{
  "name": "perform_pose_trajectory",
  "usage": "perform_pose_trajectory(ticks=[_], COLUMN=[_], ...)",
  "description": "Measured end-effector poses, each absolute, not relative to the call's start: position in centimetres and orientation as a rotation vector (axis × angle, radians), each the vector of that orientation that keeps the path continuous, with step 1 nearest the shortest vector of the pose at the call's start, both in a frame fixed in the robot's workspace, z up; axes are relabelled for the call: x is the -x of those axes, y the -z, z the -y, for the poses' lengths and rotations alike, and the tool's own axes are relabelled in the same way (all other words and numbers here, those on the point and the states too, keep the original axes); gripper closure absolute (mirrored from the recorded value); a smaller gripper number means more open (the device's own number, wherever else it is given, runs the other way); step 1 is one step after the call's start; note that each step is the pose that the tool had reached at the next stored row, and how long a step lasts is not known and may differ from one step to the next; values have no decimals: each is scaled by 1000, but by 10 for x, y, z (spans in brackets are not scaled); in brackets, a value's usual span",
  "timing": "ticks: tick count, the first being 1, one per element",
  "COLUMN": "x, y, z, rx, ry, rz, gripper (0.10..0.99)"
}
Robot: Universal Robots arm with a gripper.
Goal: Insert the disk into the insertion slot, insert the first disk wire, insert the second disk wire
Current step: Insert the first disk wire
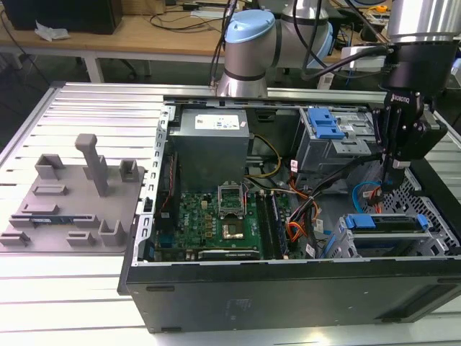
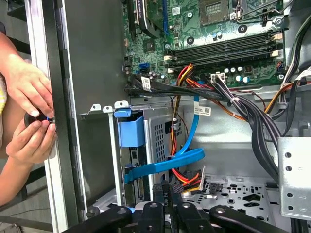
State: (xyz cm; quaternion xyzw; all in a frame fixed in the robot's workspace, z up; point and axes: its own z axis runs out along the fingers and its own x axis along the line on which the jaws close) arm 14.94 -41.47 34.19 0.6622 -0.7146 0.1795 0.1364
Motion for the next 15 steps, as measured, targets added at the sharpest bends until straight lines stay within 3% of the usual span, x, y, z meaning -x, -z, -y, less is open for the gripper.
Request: perform_pose_trajectory(ticks=[5, 15], x=[-152, -175], y=[-342, -342], z=[415, 417], rx=[-1917, -1901], ry=[-512, -403], rz=[2065, 2000], gripper=[922, 922])
